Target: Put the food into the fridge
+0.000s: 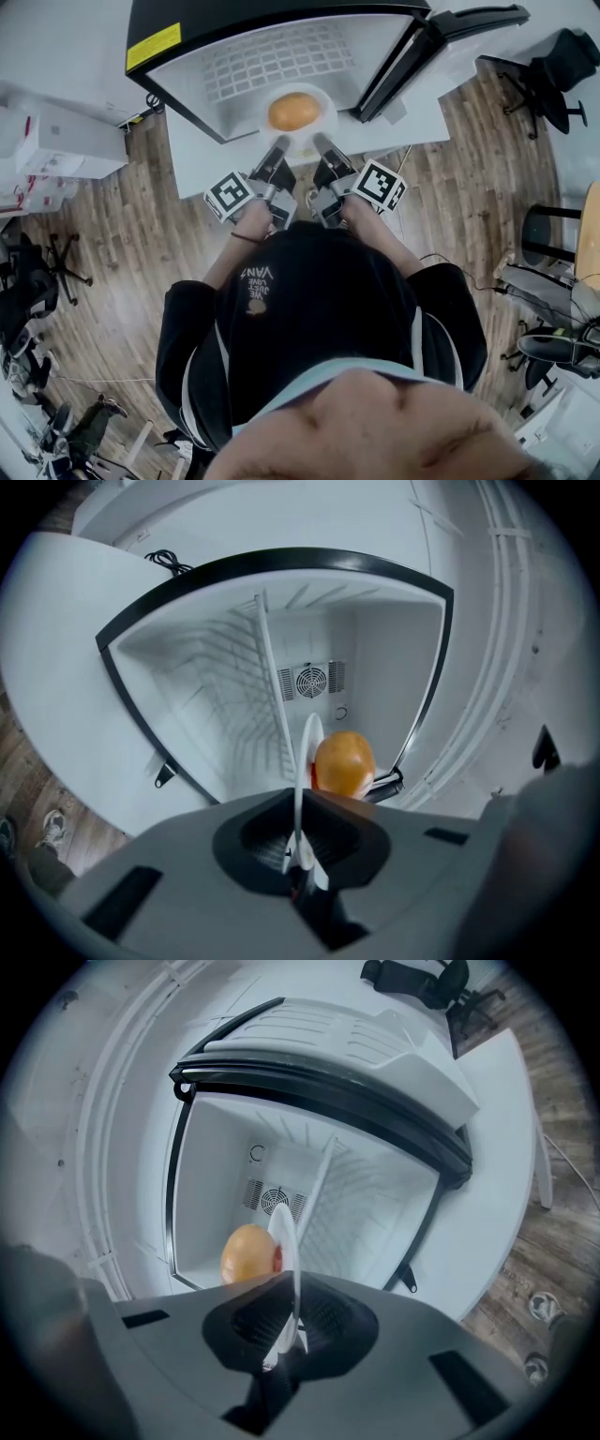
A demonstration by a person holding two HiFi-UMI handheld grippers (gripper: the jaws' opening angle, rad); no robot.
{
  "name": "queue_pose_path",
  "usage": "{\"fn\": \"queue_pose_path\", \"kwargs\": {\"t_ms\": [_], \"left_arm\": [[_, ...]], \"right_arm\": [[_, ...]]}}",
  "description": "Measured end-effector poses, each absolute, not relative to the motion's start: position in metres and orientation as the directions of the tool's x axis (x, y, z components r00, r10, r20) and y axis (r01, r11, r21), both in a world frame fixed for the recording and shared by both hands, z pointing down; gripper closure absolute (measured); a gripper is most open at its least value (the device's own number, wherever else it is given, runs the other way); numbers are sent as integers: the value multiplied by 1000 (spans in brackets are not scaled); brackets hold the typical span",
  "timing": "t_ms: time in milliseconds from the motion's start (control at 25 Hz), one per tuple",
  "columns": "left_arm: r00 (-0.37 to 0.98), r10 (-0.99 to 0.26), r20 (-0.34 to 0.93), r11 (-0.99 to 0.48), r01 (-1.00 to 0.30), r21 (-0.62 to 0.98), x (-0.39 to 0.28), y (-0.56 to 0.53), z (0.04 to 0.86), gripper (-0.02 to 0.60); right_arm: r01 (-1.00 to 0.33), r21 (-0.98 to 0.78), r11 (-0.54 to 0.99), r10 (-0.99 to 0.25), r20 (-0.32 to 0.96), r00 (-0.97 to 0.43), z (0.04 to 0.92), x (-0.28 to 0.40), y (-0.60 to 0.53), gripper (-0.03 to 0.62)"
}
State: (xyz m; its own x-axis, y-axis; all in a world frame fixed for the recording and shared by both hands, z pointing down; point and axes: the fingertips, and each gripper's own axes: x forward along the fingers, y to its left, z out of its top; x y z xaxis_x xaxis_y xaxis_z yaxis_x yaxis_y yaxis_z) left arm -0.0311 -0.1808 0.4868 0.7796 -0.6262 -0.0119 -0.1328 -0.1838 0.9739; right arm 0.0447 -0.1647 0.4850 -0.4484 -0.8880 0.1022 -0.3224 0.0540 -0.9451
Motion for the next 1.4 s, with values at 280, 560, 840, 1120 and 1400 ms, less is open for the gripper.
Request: {"fn": "queue_pose_path", "kwargs": {"t_ms": [280,560,840,1120,1400], "left_arm": [[760,-650,-24,-192,-133,972,-28,-197,484,548],[742,-670,-14,-184,-148,972,-29,-209,485,548],[731,-681,-36,-200,-139,970,-26,-222,478,548],[722,-692,-4,-185,-172,968,-25,-232,482,548],[713,-701,10,-176,-187,966,-23,-240,486,548]], "right_arm": [[-308,-948,79,-873,84,-481,483,47,-184,574],[-297,-950,91,-860,75,-504,481,47,-198,574],[-291,-952,98,-850,72,-521,479,49,-213,574],[-286,-952,111,-843,63,-534,479,52,-225,574],[-287,-953,94,-837,80,-542,483,55,-233,574]]}}
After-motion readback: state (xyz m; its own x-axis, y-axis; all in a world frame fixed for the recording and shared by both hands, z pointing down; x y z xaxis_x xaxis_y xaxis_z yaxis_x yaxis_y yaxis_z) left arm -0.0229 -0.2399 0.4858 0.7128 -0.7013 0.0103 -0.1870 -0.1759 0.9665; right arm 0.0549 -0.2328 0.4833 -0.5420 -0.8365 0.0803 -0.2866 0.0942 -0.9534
